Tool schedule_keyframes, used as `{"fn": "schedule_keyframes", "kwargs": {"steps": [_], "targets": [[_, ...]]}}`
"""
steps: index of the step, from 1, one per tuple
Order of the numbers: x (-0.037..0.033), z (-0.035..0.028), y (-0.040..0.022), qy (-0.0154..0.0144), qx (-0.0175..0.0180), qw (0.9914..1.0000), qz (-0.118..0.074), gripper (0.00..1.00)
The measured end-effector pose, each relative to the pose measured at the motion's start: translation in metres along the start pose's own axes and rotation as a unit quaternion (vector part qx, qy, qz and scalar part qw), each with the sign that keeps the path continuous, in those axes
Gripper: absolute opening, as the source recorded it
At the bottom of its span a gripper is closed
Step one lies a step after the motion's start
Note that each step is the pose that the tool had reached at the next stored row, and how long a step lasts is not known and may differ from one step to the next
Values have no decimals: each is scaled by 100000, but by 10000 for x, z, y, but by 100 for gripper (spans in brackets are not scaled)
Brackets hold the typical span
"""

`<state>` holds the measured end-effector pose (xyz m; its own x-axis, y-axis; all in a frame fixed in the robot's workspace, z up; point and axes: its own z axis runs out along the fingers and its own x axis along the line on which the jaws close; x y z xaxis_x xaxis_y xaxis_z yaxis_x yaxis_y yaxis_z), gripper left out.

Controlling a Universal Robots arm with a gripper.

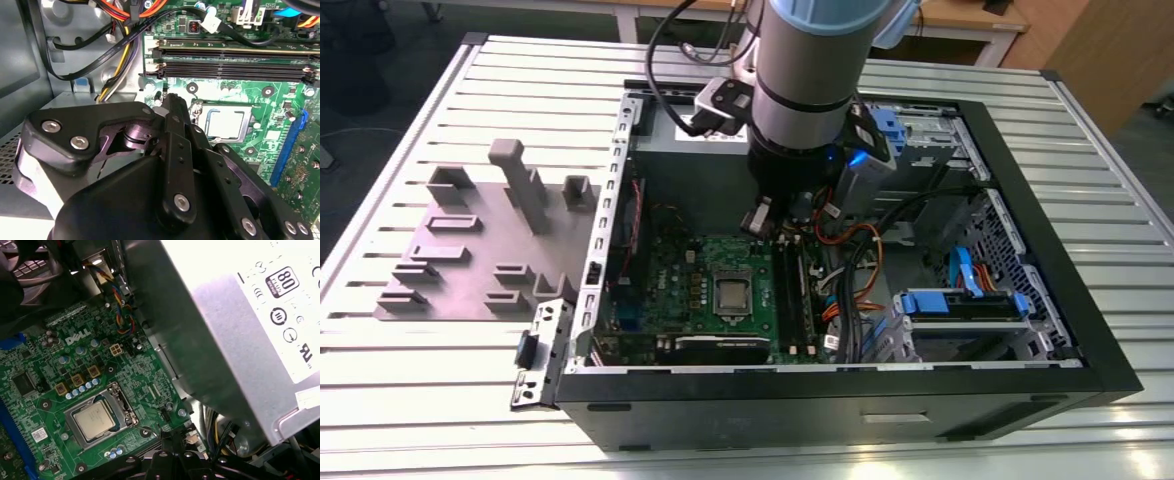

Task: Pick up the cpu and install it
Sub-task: 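Install the first cpu locking lever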

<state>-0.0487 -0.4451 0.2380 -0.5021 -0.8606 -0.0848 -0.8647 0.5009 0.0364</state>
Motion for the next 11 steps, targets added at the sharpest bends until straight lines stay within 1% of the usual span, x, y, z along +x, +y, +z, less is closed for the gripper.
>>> {"fn": "schedule_keyframes", "kwargs": {"steps": [9, 11], "targets": [[60, -10, -35, -4, -1, 100000, 1, 11], [63, -11, -36, -6, 0, 100000, 8, 11]]}}
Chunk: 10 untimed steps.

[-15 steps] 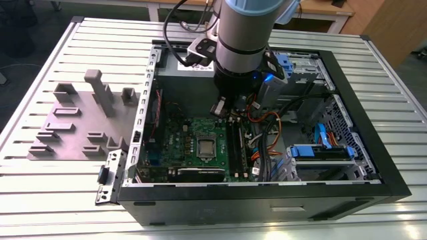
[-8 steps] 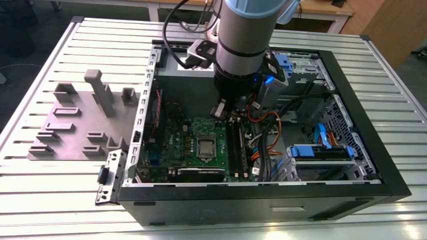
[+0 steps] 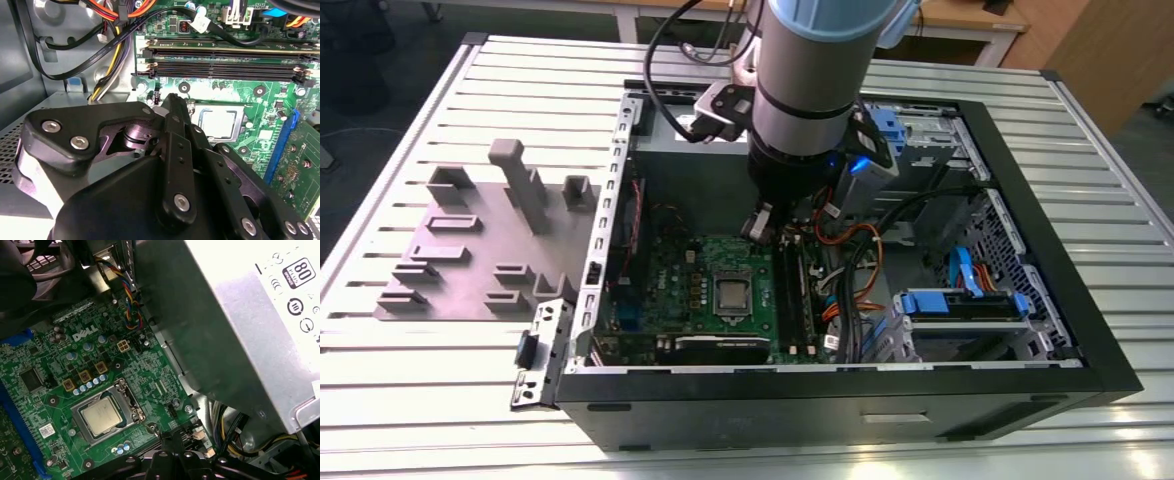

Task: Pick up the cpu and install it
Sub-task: 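Install the first cpu locking lever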

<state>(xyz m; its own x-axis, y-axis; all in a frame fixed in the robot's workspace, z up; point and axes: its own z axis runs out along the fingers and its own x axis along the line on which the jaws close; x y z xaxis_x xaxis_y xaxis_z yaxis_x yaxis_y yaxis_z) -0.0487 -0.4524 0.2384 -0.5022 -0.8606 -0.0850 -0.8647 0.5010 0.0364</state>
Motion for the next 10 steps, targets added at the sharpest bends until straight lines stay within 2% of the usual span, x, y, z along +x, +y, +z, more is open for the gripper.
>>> {"fn": "schedule_keyframes", "kwargs": {"steps": [10], "targets": [[38, -4, -22, 3, -2, 100000, -9, 11]]}}
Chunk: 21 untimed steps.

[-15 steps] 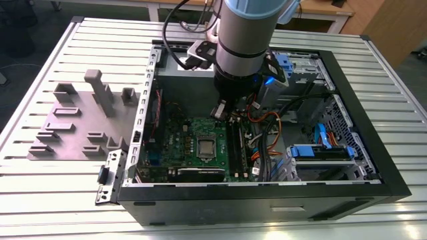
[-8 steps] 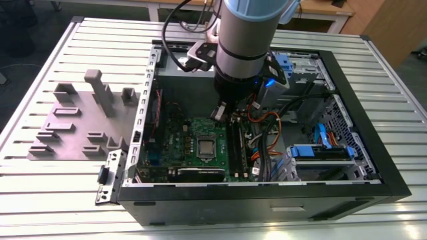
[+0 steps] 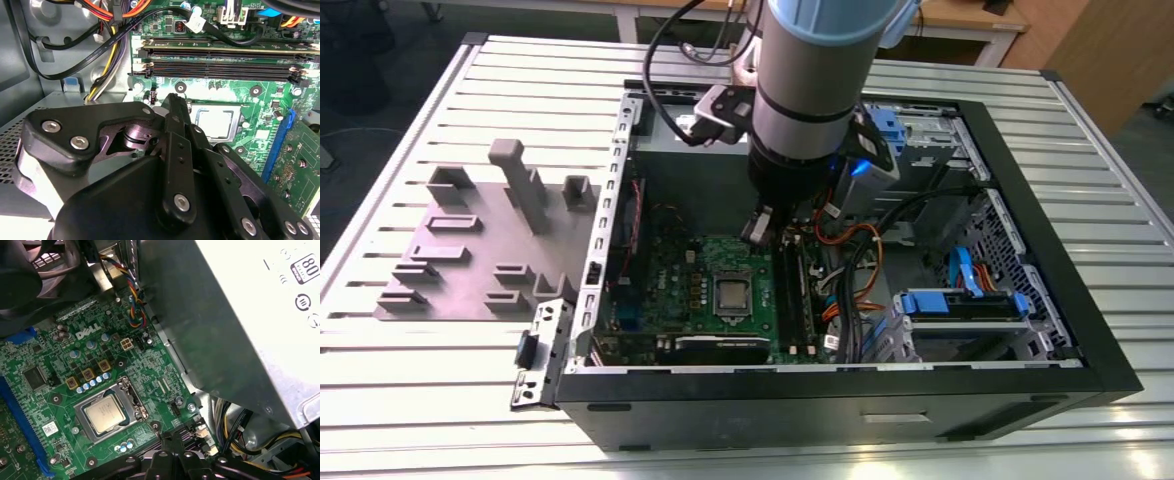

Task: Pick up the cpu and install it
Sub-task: 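Install the first cpu locking lever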

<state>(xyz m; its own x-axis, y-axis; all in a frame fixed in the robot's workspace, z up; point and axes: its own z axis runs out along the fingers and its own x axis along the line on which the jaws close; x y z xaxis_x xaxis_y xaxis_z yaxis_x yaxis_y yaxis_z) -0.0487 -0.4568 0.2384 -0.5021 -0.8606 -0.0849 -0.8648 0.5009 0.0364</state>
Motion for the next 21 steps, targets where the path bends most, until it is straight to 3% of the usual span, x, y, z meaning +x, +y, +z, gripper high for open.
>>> {"fn": "schedule_keyframes", "kwargs": {"steps": [21], "targets": [[72, -9, -30, 6, -25, 99999, -319, 11]]}}
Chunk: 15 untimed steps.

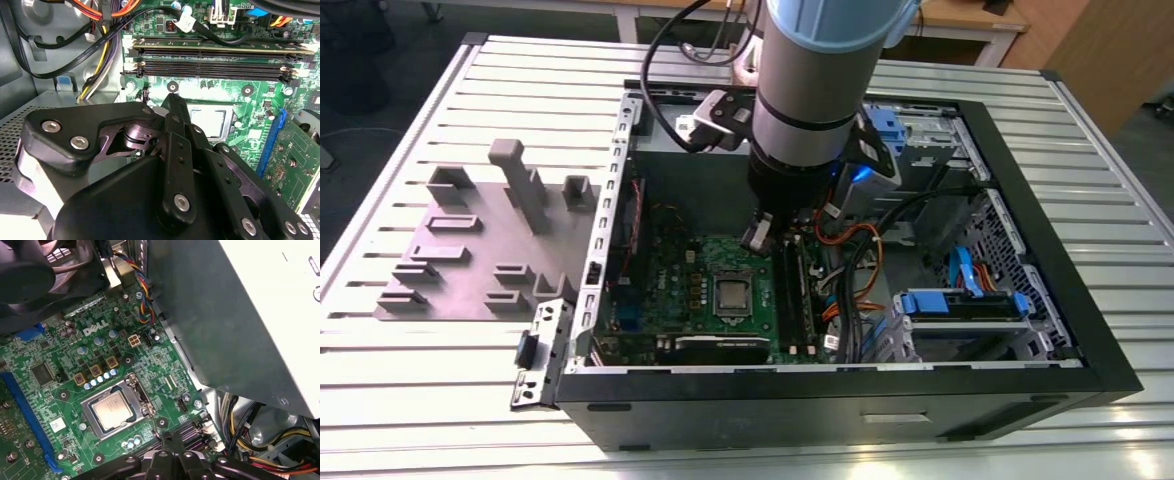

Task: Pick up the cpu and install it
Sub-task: 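Install the first cpu locking lever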

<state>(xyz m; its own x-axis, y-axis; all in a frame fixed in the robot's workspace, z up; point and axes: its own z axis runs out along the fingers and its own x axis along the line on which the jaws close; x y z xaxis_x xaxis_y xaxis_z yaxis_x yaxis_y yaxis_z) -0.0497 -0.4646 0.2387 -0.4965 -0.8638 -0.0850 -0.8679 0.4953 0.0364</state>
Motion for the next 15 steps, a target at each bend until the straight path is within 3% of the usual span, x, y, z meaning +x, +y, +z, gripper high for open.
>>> {"fn": "schedule_keyframes", "kwargs": {"steps": [15], "targets": [[123, -13, -56, -3, -30, 100000, -253, 11]]}}
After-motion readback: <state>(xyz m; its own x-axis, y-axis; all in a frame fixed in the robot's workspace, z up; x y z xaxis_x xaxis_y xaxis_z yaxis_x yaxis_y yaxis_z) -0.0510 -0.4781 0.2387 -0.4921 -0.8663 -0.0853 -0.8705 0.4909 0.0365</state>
